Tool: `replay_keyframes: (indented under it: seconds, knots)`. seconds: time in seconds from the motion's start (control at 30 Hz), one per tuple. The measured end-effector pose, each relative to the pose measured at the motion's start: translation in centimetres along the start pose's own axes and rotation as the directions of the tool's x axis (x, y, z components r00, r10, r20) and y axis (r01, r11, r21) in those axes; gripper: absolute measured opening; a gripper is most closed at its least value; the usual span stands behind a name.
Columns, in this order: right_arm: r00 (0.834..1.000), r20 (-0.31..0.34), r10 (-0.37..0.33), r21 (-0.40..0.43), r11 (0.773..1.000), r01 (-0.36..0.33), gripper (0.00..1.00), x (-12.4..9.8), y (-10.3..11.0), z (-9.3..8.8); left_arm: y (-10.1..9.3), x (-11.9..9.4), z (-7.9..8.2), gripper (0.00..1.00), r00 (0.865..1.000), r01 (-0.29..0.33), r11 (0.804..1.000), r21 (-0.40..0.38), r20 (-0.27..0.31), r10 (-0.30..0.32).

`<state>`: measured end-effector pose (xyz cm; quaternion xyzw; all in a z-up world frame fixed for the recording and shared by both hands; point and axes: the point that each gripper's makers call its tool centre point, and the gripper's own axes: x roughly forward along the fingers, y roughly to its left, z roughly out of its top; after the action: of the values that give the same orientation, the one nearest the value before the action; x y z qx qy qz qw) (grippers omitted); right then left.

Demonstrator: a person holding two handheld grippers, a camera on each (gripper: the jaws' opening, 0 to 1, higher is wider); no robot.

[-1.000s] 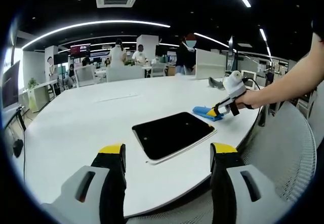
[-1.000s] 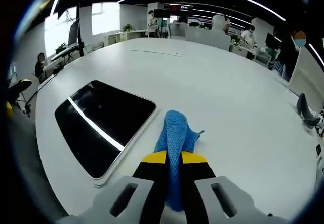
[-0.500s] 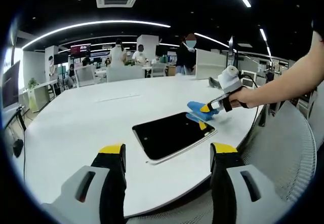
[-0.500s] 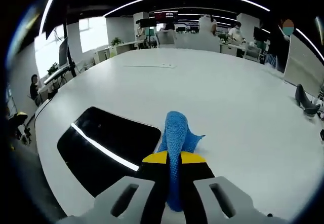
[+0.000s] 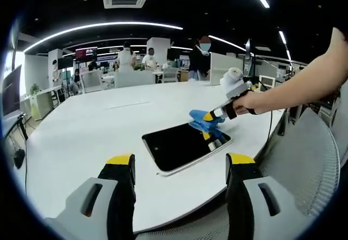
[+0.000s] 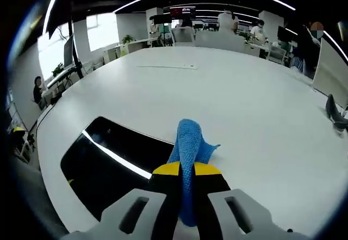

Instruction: Wipe the mirror surface with the cleaning cloth until all visible marks leave the cleaned area.

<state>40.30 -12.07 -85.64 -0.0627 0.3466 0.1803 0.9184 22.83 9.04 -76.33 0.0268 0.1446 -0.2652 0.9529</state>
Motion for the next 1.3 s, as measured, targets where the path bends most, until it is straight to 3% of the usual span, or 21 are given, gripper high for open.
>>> replay_keyframes:
  seconds: [0.3, 0.53, 1.3]
  knots:
    - [1.000, -0.006, -0.007, 0.025, 1.000, 0.008, 0.01, 0.1, 0.2, 0.1, -0.1, 0.1, 0.1, 0.65, 1.000, 0.003, 1.000, 0.001, 0.002, -0.003]
    - [1.000, -0.016, -0.003, -0.010, 1.000, 0.003, 0.01, 0.4, 0.7, 0.3, 0.0, 0.2, 0.1, 0.65, 1.000, 0.003, 1.000, 0.001, 0.005, -0.003]
    - [0.997, -0.003, 0.080, 0.022, 0.997, -0.080, 0.01, 1.9, 6.4, 1.6, -0.2, 0.0, 0.2, 0.65, 1.000, 0.007, 1.000, 0.004, 0.010, -0.007]
